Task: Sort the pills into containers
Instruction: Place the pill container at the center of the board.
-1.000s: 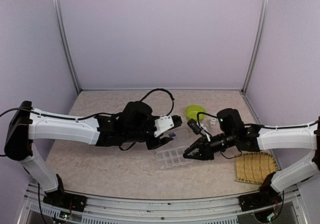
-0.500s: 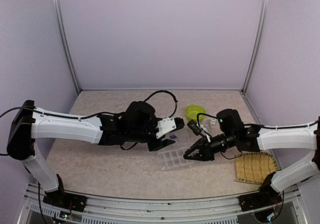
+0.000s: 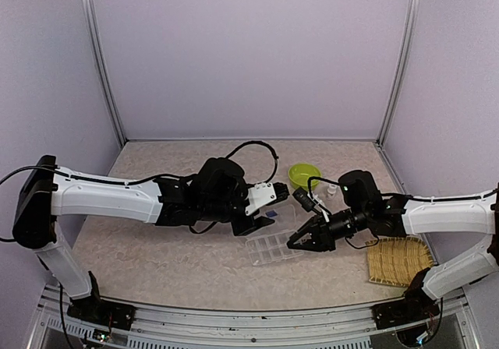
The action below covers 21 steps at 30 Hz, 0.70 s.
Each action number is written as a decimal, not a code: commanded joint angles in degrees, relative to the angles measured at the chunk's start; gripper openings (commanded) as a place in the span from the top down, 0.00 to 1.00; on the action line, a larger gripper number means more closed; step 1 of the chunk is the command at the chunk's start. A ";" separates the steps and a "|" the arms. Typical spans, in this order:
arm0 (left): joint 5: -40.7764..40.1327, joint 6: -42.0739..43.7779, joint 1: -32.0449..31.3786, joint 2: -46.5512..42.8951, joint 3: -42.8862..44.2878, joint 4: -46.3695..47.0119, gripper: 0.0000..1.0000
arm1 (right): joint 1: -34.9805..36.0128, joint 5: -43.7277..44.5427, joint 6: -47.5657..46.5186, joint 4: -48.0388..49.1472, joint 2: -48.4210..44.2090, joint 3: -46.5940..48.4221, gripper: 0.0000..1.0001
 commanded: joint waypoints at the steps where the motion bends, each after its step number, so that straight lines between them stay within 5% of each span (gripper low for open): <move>1: -2.67 -1.44 0.43 -0.69 0.00 0.94 0.44 | 0.60 -1.43 -1.38 4.12 -0.84 0.84 0.89; 21: -9.99 -4.21 1.57 -7.85 -6.48 9.74 0.37 | 0.42 0.78 5.21 6.83 8.84 2.76 0.88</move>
